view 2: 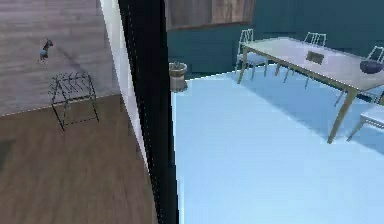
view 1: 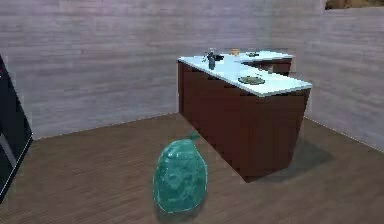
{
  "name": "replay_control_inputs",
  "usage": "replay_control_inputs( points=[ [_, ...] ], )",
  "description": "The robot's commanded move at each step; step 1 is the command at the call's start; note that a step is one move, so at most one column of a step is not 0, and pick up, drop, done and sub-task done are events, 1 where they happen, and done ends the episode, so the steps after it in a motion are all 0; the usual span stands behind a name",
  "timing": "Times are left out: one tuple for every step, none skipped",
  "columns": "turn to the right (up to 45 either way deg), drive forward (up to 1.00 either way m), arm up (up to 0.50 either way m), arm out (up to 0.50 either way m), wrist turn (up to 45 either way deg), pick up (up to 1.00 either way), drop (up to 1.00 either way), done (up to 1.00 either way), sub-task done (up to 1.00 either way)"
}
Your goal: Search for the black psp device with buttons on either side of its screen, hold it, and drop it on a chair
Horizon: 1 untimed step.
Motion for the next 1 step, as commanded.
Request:
replay_control_inputs(
  points=[
    [36.0,0.00,0.00,0.00,0.0,0.00,0.00,0.00,0.00]
  ],
)
